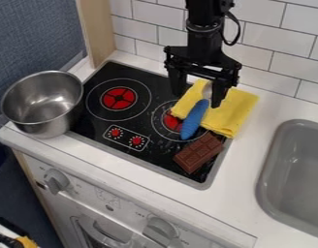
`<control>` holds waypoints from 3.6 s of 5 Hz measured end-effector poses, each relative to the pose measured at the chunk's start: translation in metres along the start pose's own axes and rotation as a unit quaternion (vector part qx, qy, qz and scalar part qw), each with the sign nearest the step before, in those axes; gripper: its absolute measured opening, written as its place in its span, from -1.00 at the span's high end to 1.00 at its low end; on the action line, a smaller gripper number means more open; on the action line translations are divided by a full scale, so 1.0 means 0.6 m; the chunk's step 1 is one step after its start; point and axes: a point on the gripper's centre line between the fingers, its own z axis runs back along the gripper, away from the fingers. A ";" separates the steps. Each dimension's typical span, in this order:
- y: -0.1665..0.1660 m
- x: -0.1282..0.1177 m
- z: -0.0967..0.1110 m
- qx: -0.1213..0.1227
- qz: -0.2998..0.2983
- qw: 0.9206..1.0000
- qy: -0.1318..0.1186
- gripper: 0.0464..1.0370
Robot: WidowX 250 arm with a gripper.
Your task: Move the pot above the left burner.
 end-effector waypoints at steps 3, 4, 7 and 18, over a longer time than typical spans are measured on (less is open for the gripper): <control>0.079 -0.053 -0.002 -0.054 0.022 0.998 -0.013 -0.93; 0.130 -0.062 0.006 -0.044 0.027 0.999 -0.015 -0.93; 0.251 -0.123 0.071 -0.009 0.051 0.999 -0.007 -0.93; 0.202 -0.030 0.045 0.003 0.051 0.999 -0.016 0.93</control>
